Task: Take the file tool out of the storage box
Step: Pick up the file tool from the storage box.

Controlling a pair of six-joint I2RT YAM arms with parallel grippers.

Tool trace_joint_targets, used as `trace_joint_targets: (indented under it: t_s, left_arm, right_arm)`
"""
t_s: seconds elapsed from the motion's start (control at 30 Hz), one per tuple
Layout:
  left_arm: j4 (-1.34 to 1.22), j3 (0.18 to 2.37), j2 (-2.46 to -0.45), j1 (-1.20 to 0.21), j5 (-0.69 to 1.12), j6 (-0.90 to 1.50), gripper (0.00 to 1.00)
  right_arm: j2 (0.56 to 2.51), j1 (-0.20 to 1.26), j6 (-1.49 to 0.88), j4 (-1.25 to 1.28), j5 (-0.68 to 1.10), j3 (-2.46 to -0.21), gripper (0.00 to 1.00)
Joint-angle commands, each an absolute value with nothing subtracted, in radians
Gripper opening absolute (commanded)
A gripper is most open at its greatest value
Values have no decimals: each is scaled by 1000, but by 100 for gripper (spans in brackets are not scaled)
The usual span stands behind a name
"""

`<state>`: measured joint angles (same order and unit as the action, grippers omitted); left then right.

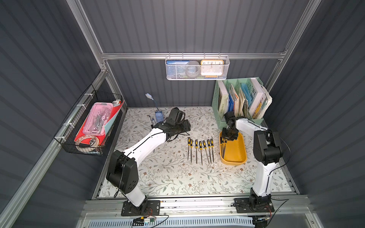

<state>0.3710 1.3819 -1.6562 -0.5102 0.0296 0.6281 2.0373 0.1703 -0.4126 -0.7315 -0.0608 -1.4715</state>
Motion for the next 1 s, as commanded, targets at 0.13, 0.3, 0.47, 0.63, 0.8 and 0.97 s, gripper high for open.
trace_joint_targets:
  t_s: [0.13, 0.3, 0.47, 0.63, 0.8, 0.97]
  left_arm:
    - [398, 1406, -1624, -500, 34, 604, 63]
    - [409, 1446, -1626, -500, 32, 600, 63]
    - [408, 1451, -1623, -497, 32, 597, 64]
    - [387, 1458, -1627, -485, 65, 600, 64]
    - [385, 1464, -1633, -483, 63, 603, 64]
    - [387, 1446, -1606, -449, 60, 602, 64]
  right_arm:
    - [2063, 175, -394, -768, -81, -1447, 25]
    - [2078, 175, -398, -774, -61, -1462, 16]
    - [2069, 175, -396, -796, -51, -1491, 1]
    - [1958, 179, -386, -815, -59, -1533, 0]
    - [1851, 242, -384, -846, -64, -1596, 0]
    - [1820, 365, -445, -866, -42, -1666, 0]
